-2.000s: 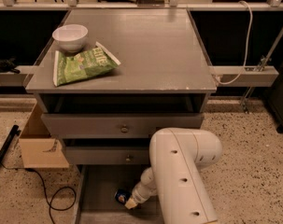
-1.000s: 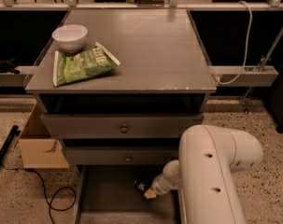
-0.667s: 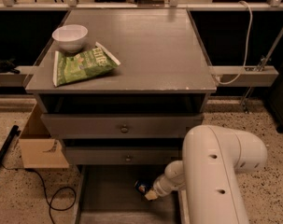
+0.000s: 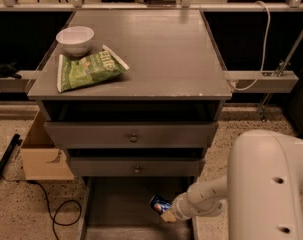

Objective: Pick pepsi can from bottom drawer and place on counter

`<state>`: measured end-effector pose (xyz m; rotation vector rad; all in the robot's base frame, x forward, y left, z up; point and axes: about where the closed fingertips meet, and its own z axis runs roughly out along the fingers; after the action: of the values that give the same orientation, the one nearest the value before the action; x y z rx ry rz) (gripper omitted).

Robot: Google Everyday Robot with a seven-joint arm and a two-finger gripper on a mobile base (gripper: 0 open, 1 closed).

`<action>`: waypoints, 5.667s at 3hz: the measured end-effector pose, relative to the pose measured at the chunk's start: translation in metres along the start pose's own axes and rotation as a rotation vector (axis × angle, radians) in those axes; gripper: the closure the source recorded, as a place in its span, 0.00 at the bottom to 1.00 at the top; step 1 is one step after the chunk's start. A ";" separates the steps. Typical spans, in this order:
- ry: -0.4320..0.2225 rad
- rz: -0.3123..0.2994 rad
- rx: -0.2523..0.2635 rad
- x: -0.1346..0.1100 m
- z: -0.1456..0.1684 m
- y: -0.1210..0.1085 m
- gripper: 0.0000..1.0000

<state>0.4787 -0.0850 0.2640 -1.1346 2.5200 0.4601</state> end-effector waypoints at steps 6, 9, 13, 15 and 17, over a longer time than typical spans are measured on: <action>-0.210 -0.196 0.165 -0.024 -0.213 0.086 1.00; -0.283 -0.283 0.247 -0.086 -0.297 0.093 1.00; -0.341 -0.328 0.346 -0.136 -0.366 0.084 1.00; -0.429 -0.407 0.443 -0.188 -0.415 0.097 1.00; -0.547 -0.539 0.530 -0.237 -0.469 0.129 1.00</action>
Offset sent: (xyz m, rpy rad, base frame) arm -0.1150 -0.0701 0.1331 -0.0485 -0.2097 -0.0622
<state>0.4485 -0.0468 0.8025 -1.1962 1.6352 -0.0495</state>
